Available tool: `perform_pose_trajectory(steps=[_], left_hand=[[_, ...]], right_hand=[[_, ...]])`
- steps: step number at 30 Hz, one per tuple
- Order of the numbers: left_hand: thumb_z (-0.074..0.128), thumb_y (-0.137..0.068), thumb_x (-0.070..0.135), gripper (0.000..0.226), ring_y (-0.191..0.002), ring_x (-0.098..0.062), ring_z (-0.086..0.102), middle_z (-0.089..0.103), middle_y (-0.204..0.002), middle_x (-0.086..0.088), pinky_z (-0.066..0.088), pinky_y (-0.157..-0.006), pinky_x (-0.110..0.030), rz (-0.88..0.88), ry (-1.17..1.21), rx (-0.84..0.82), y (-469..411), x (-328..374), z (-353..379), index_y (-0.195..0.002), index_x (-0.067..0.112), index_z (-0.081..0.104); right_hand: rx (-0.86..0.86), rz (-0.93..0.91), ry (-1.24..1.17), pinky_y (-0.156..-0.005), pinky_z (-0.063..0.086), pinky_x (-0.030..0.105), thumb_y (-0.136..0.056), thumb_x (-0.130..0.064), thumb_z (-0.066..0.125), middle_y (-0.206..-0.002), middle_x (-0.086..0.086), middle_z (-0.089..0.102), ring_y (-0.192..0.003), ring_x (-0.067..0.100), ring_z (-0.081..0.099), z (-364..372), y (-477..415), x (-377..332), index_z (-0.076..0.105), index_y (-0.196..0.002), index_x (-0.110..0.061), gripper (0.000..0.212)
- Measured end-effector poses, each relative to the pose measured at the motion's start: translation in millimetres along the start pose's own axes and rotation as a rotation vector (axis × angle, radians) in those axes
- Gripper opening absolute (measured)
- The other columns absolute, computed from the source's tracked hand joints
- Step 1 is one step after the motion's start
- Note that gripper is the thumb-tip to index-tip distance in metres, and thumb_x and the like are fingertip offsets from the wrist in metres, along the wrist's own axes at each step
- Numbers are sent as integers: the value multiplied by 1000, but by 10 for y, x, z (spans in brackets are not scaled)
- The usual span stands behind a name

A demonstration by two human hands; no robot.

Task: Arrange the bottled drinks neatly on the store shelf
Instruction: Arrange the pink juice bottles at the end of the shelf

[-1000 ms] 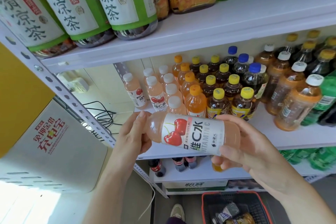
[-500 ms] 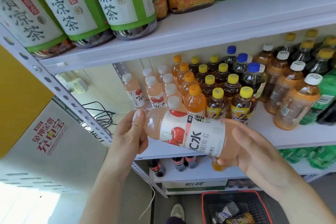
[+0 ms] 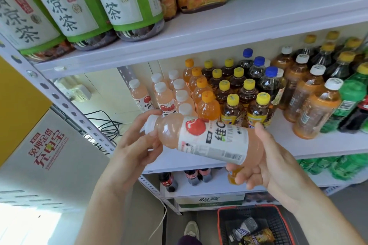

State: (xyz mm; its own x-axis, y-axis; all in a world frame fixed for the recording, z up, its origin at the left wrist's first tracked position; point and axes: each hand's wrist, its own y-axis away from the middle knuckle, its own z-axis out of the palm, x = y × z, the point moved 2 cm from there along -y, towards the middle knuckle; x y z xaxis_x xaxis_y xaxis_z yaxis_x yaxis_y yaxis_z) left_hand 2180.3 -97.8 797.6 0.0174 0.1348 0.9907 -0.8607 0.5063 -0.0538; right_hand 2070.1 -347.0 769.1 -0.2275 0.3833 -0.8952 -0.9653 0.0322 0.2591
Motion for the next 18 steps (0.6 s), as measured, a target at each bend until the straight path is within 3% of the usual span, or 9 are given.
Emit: perform_pose_trajectory(steps=[4,8,10,12,14,16,18], left_hand=[[76,-81,42,48,-56,-18,16,19,-72,-16,21,-44,-20,76,-19,19,-32,58,47,-120,16,65],[59,-85,50,31,-52,-11,16,21,-62,3,20,-43,-17,103,-112,143,-76,90,114,-96,24,71],[57,-88,54,29,-50,-9,18,23,-60,9,22,-43,-16,104,-147,193,-94,104,143,-80,29,70],[56,-91,56,33,-48,-8,23,28,-56,12,25,-43,-16,82,-214,285,-126,95,139,-72,30,67],[58,-89,61,42,-49,-11,30,38,-55,8,30,-48,-21,23,-283,402,-164,83,127,-77,22,65],[57,-86,65,55,-58,-17,42,51,-65,-2,36,-58,-30,-47,-343,485,-202,52,101,-86,11,65],[53,-87,62,49,-62,-17,46,54,-67,-2,39,-59,-31,-68,-356,486,-221,61,94,-82,15,66]], right_hand=[[-24,92,-27,-36,45,22,-76,-79,39,-78,30,69,-47,24,62,-61,-31,71,76,-101,-25,70],[-77,67,-111,-48,54,25,-88,-71,34,-104,23,72,-71,24,71,-65,-98,112,72,-114,-26,64],[-68,50,-146,-56,55,25,-99,-55,31,-106,21,70,-76,20,71,-63,-141,79,67,-119,-12,59],[-104,6,-106,-63,57,27,-100,-42,48,-111,18,69,-85,24,72,-36,-129,63,61,-125,-13,40],[-170,-59,-96,-68,58,31,-84,-33,75,-119,16,67,-93,38,70,-12,-58,81,59,-130,-24,49],[-194,-59,-91,-64,58,30,-74,-32,84,-112,17,69,-84,38,70,0,23,103,61,-128,-26,59],[-189,-56,-72,-55,57,26,-68,-46,86,-97,13,72,-70,32,70,24,29,69,65,-123,-26,62]])
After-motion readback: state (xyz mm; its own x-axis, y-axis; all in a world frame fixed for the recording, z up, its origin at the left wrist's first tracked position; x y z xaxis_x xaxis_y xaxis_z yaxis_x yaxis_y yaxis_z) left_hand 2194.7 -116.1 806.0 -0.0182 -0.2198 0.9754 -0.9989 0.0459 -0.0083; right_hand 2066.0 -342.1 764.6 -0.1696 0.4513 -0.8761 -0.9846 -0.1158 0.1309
